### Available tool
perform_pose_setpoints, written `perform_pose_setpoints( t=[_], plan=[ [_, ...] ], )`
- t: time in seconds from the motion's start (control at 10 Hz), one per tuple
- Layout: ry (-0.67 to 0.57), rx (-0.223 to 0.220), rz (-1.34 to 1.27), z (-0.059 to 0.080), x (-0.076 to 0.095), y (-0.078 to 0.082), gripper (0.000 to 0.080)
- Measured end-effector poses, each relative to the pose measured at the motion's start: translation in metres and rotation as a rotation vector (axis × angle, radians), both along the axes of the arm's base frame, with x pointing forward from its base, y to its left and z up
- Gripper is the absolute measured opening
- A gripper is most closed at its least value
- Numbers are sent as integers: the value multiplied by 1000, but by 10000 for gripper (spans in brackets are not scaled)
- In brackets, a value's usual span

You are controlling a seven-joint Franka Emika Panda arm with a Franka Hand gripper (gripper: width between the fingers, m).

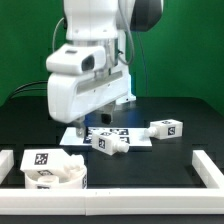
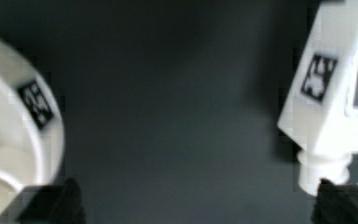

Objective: Assemble stool

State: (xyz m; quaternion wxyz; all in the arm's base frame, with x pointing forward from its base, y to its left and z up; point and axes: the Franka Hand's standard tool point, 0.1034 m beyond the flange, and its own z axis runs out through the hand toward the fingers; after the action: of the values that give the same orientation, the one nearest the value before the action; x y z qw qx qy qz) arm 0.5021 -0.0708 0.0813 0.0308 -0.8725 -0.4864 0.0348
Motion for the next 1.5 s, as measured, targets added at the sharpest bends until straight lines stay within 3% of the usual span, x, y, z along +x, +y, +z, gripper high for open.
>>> perform_pose_setpoints(
  t=[0.2,0.3,0.7,0.9,1.1,1.5],
  plan=[
    [13,9,104,5,39,-13,649],
    [2,6,110,7,44,-10,649],
    [15,9,128,7,44,-14,649],
    [17,11,164,12,67,-31,649],
    [18,17,190,4,74,-41,649],
    [52,37,186,-21,65,-45,649]
  ],
)
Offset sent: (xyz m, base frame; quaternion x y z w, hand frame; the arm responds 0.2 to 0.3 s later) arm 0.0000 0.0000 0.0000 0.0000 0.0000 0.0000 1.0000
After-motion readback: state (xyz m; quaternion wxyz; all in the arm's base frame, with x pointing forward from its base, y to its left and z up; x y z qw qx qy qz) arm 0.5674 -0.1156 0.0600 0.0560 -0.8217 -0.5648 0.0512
